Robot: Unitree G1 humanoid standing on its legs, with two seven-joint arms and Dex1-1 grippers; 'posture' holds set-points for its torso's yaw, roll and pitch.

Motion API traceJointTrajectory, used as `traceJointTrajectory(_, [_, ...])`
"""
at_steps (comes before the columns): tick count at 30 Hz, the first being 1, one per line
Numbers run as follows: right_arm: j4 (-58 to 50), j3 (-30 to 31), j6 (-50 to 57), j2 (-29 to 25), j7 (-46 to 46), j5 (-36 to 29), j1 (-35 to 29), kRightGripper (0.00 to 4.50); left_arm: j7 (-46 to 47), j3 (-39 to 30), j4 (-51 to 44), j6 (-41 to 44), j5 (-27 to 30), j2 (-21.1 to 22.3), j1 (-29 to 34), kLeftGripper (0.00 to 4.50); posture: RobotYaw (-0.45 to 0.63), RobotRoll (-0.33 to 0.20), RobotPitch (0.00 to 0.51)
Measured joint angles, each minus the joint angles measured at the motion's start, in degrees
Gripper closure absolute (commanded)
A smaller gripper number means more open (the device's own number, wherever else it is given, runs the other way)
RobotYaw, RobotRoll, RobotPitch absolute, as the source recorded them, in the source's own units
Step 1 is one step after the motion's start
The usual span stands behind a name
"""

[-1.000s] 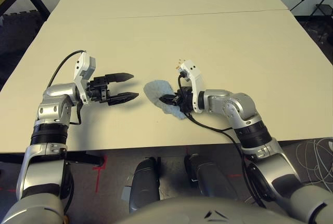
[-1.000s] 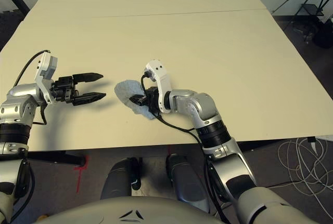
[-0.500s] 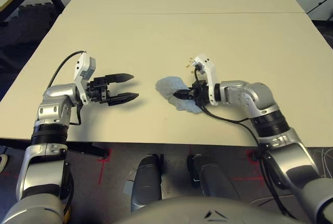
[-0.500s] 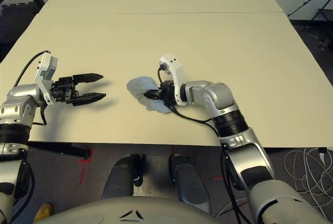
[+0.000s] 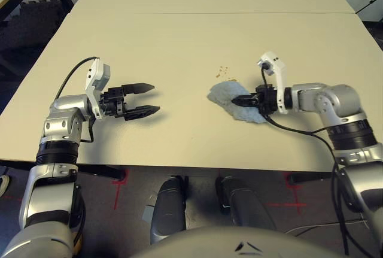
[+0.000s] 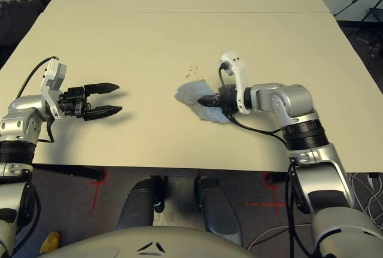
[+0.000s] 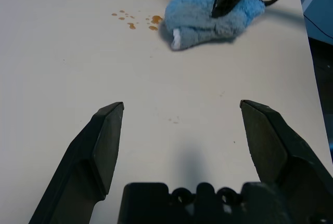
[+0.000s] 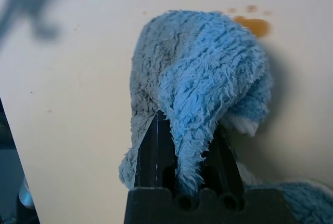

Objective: Wipe the water off the table with a rag.

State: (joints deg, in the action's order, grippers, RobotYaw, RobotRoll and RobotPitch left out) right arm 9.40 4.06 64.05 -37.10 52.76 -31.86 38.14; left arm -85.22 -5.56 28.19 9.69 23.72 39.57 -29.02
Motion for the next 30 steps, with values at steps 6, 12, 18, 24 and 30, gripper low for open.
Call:
traceJointTrajectory(6, [5.0,-5.1,1.5,-3.3,4.9,-3.2,4.8,4.36,-0.2,0.0,1.6,-0.3,-0.1,-0.1,-1.3,0.0,-0.21,0.0,0.158])
traceJointTrajectory(12, [12.0,-10.5,-3.9,3.2,-4.6,-0.7,6.7,4.36,-0.2,0.1,2.3,-1.2,-0.2,-0.3,-2.2,0.0,-0.21,0.0,0.147])
traceJointTrajectory(18, [17.4,-11.6,-11.6,9.8,-13.2,3.3,7.1,4.36,-0.2,0.1,3.7,-1.7,-0.2,-0.4,-2.9,0.0,-0.2,0.0,0.139])
traceJointTrajectory(24, [22.5,-11.6,-19.6,14.5,-18.7,7.5,8.2,4.36,-0.2,0.1,3.9,-1.9,-0.2,-0.4,-2.9,0.0,-0.2,0.0,0.141])
traceJointTrajectory(30, [23.6,-11.5,-22.1,16.5,-19.7,9.3,8.3,4.36,-0.2,0.1,3.8,-1.9,-0.2,-0.4,-2.9,0.0,-0.2,0.0,0.145])
